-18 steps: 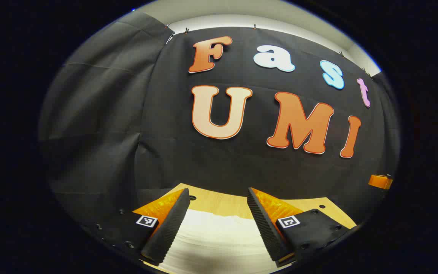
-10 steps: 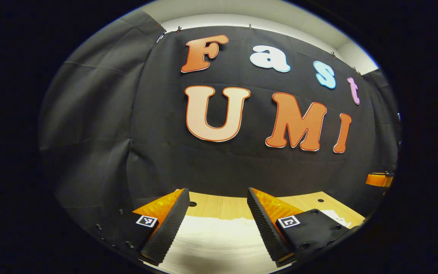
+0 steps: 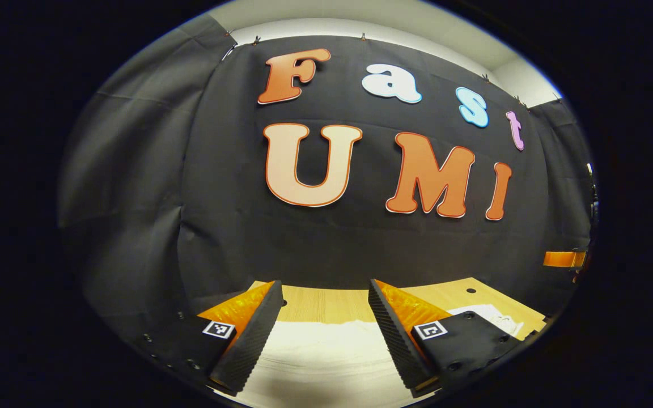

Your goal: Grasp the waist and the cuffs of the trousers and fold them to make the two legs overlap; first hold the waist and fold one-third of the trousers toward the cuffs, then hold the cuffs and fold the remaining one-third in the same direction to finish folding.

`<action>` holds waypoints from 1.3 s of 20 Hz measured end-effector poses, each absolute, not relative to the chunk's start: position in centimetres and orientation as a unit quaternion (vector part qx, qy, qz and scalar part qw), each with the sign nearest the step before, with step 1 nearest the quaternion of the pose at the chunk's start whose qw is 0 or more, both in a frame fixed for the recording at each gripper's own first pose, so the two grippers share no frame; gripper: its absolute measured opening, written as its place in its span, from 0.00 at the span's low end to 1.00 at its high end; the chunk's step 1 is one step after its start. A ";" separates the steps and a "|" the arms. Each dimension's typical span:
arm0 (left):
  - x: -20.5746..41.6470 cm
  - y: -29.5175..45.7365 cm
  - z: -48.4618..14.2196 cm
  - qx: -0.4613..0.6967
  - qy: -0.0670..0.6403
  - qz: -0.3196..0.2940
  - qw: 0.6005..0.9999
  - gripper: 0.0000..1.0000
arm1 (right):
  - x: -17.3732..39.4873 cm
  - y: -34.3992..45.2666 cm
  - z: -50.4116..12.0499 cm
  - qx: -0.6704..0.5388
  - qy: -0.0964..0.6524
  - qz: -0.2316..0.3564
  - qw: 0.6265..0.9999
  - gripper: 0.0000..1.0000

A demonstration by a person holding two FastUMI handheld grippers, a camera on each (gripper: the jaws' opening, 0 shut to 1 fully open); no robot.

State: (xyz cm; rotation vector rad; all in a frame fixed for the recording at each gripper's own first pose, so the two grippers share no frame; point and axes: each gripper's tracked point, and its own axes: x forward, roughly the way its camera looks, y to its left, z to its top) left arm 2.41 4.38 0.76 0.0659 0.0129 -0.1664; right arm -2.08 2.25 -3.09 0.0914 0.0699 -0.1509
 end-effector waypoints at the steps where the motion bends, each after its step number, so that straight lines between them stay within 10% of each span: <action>1: 2.4 4.6 1.0 0.036 0.004 -0.080 0.996 0.99 | -1.9 1.6 -3.6 0.046 0.039 -0.084 0.995 0.98; 12: 2.8 5.1 -0.8 0.049 0.028 -0.069 0.996 0.99 | -2.2 -2.4 -17.2 0.205 0.215 -0.118 0.948 0.99; 26: 3.9 7.3 -4.4 0.042 0.070 -0.036 0.996 0.99 | -8.9 -12.1 -31.1 0.479 0.284 -0.268 0.786 0.99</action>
